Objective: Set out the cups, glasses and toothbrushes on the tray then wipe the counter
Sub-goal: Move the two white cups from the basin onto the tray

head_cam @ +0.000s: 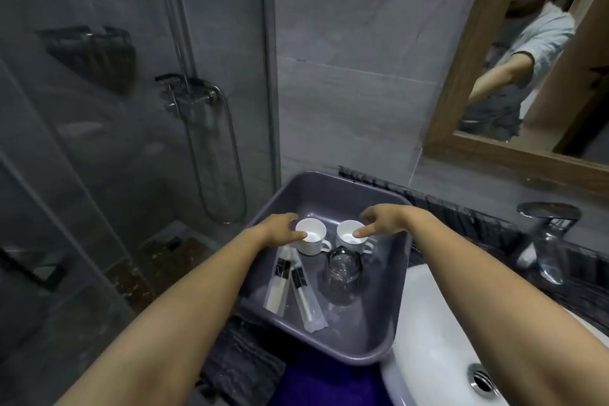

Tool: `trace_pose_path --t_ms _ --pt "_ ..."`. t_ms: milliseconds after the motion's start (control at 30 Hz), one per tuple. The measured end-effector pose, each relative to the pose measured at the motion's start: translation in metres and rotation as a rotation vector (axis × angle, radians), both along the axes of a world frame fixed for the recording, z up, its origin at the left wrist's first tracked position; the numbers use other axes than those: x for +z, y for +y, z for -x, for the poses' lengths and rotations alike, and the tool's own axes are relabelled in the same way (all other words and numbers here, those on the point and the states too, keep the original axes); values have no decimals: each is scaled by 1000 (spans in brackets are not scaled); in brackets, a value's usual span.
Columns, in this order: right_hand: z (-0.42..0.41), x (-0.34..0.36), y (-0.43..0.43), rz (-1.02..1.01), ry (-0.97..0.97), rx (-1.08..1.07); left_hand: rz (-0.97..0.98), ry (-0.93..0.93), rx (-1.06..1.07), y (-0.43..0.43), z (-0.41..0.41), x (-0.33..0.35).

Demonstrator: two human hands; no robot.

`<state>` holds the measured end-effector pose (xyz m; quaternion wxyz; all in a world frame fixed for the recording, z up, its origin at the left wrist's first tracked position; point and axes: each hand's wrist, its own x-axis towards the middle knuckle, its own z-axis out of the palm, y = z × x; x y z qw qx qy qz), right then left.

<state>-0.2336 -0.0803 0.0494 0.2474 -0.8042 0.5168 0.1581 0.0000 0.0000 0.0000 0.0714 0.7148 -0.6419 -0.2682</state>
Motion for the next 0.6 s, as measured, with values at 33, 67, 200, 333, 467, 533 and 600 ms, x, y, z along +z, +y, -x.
trace_pose_path --t_ms 33,67,200,333,467,533,600 --pt "2 -4 -2 -2 -16 -10 8 22 14 -1 3 -4" --pt "3 -8 -6 -2 -24 -27 22 47 42 -5 4 -8" --pt "6 -35 -19 -28 -75 -116 64 113 122 -16 9 -33" --pt "-1 -55 -31 -54 -113 -179 75 160 164 -32 10 -54" --pt "-8 -79 -38 -103 -105 -233 28 192 204 -44 10 -70" --pt "-9 -93 -41 -130 -142 -275 5 224 213 -48 9 -79" --pt "-11 -101 -40 -133 -175 -340 5 274 230 -50 9 -86"
